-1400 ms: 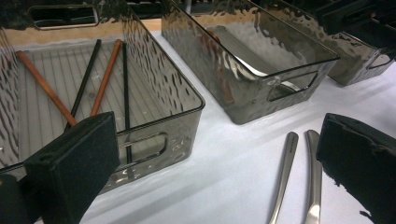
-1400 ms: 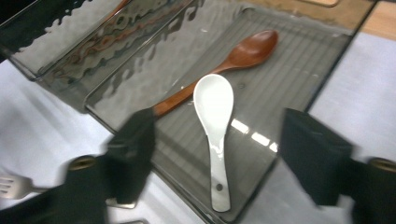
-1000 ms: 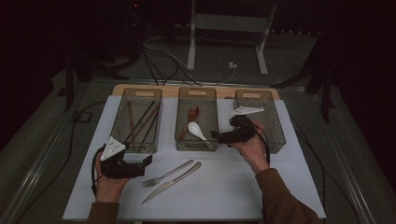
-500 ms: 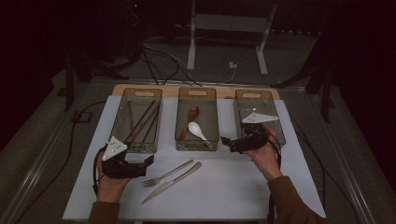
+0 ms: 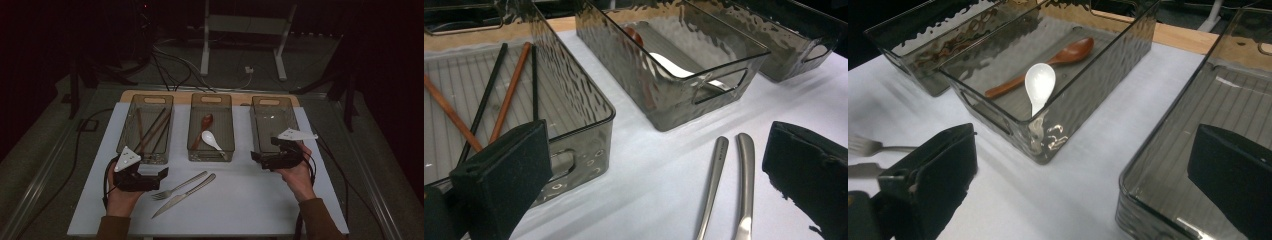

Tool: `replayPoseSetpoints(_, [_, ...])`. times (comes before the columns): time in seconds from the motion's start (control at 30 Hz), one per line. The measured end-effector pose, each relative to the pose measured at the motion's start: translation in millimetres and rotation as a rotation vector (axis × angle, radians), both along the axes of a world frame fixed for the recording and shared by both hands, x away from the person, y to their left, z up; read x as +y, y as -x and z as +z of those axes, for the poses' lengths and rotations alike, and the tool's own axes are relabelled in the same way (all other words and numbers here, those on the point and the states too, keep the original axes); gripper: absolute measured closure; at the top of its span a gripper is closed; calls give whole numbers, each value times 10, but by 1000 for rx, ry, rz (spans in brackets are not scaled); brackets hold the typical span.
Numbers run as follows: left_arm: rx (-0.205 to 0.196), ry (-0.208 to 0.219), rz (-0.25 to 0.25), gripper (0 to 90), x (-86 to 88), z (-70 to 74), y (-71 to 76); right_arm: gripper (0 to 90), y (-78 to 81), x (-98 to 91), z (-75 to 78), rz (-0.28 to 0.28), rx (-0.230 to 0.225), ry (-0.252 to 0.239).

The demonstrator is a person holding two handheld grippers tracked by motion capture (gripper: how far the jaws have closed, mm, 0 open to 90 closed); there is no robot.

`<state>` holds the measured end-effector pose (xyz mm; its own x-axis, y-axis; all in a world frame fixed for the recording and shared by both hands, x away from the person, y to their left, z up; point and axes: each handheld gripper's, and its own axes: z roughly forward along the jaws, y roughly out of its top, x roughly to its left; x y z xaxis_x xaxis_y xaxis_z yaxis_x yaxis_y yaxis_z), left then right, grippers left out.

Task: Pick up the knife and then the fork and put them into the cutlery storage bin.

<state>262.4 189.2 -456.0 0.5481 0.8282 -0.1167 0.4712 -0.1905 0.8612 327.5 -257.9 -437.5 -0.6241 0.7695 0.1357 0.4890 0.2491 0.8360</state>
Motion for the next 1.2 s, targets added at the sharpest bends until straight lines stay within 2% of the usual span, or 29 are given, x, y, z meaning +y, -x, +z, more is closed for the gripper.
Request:
replayPoseSetpoints(0.27, [9,-25,-56,6,-138,31,-7,0,99,-164,-25,-26,-7,-33])
replayPoseSetpoints(0.33, [18,-44,-80,7,-198,23,-14,0,118,-206,-42,-34,-6,-36])
replayPoseSetpoints(0.83, [129,-163,-248,8,-660,-187,-64,0,232,-427,-146,-75,8,-86])
replayPoseSetpoints(1.13, [200,-224,-312,85,-788,-316,-56,0,262,-494,-193,-89,15,-103])
replayPoseSetpoints(1.2, [200,-234,-314,129,-802,-333,-46,0,265,-500,-200,-91,16,-104])
